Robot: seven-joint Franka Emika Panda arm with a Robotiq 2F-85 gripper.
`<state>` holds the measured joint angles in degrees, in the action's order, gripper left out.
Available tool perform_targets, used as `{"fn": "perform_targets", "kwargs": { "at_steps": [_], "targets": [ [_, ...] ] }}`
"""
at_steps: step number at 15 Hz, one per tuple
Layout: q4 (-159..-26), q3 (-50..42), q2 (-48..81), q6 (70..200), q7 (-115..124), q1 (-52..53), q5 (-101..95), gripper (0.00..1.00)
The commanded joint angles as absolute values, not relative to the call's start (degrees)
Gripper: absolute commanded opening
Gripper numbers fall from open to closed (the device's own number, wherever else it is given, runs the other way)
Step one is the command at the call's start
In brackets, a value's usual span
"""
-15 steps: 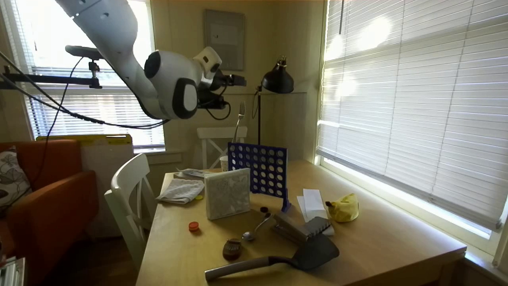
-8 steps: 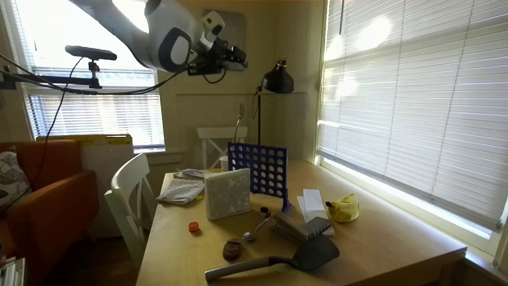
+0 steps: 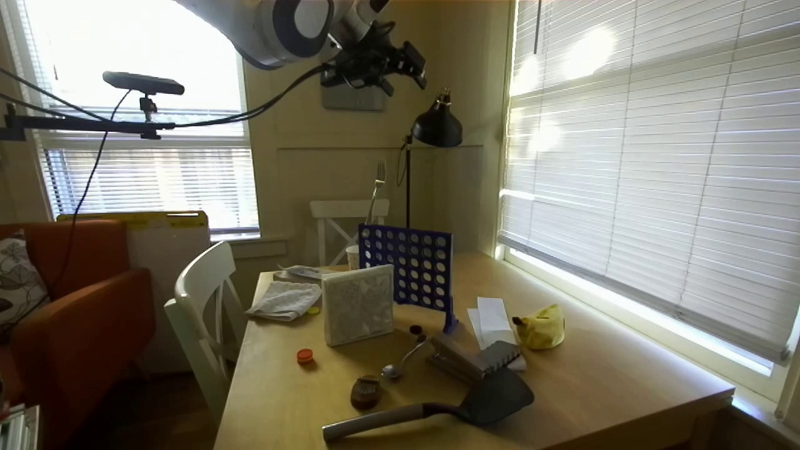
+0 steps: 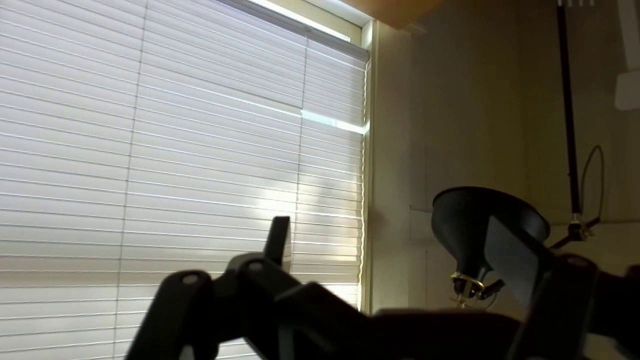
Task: Put the silver fork inside the blue object
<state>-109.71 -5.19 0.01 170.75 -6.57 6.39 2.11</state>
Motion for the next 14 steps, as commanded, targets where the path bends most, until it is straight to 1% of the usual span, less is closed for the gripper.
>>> {"fn": "perform_targets", "kwargs": {
  "at_steps": [1, 4, 5, 6, 7, 8, 14],
  "targets": [
    [-109.76, -5.04, 0.08, 170.86, -6.57, 6.55, 2.11, 1.00],
    [-109.78, -5.02, 0.12, 170.90, -6.57, 6.61, 2.11, 1.00],
    [-109.00, -4.94, 0.11, 166.61, -8.25, 6.67, 0.79, 1.00],
    [-107.71, -2.81, 1.11, 166.35, -7.26, 4.46, -1.84, 1.00],
    [-106.52, -2.29, 2.02, 166.24, -8.02, 4.58, -3.78, 1.00],
    [-105.15, -3.56, 2.69, 164.87, -6.59, 6.52, -7.05, 1.00],
    [-96.32, -2.98, 7.95, 157.91, -0.15, 9.88, -20.25, 1.00]
  ]
}}
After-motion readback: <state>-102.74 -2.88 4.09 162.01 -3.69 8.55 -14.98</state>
